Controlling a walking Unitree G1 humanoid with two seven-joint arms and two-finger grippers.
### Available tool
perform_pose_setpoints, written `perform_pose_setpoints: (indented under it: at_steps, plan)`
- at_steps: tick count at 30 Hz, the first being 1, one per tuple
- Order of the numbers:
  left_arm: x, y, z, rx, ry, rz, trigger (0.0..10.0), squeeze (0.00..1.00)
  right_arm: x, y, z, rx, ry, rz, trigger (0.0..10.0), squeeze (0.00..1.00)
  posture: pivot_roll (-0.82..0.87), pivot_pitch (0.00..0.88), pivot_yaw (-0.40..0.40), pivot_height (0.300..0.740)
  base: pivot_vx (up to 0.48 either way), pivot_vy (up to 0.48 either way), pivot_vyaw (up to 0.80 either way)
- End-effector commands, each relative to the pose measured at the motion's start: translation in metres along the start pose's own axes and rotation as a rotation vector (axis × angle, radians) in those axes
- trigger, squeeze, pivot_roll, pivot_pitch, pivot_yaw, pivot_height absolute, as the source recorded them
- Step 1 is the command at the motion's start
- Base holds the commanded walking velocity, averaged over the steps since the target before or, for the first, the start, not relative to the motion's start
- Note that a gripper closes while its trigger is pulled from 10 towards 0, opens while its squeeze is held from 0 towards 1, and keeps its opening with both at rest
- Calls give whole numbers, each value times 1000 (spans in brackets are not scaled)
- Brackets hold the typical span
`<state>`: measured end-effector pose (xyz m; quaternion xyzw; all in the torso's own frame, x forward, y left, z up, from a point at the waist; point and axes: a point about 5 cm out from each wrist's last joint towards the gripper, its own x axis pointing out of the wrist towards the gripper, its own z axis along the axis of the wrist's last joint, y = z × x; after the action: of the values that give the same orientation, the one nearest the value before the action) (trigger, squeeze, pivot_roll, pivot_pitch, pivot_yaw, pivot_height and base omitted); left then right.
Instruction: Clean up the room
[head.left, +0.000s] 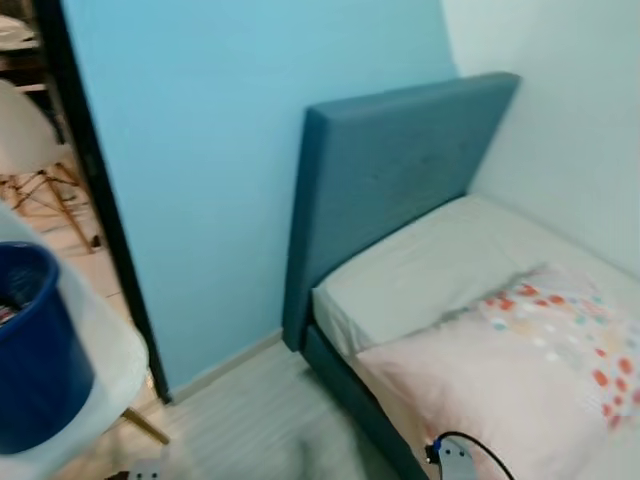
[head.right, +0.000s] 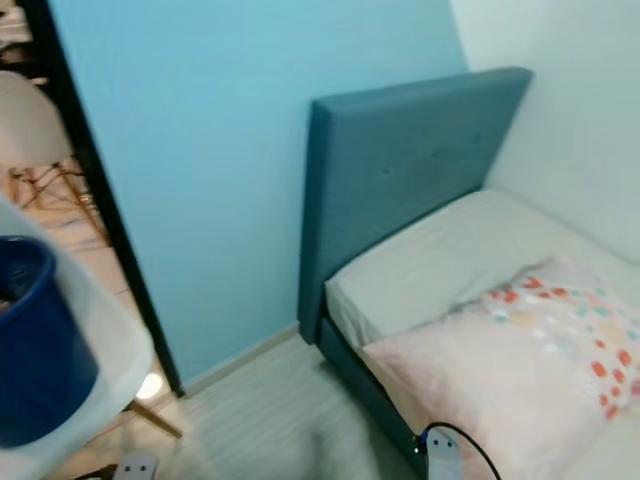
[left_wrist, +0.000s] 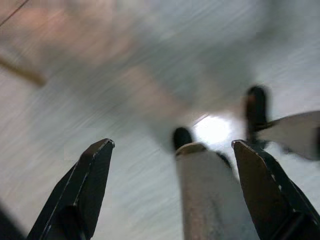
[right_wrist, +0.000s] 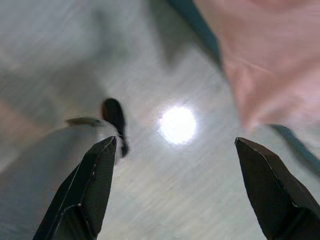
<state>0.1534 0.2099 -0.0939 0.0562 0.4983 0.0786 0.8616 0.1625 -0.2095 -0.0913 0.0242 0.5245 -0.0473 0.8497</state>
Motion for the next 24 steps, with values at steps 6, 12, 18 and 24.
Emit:
perform_pose_setpoints:
  at_steps: [6, 12, 18, 24]
  plan:
    - [0, 0, -1, 60, 9, -8, 10000, 0, 1, 5, 0, -4, 5, 4, 10000, 0, 81, 0, -52, 725, 0, 0, -755]
    - [2, -1, 16, 90, -30, -8, 10000, 0, 2, 17, 1, -7, 1, 30, 10000, 0, 75, 0, -34, 725, 0, 0, -756]
    - [2, 21, 16, 60, -53, 23, 10000, 0, 2, 18, -4, -32, 18, 31, 10000, 0, 67, 0, -38, 725, 0, 0, -752]
    - [1, 21, 9, 74, -33, 13, 10000, 0, 2, 20, -7, -10, 22, 28, 10000, 0, 59, 0, -43, 725, 0, 0, -756]
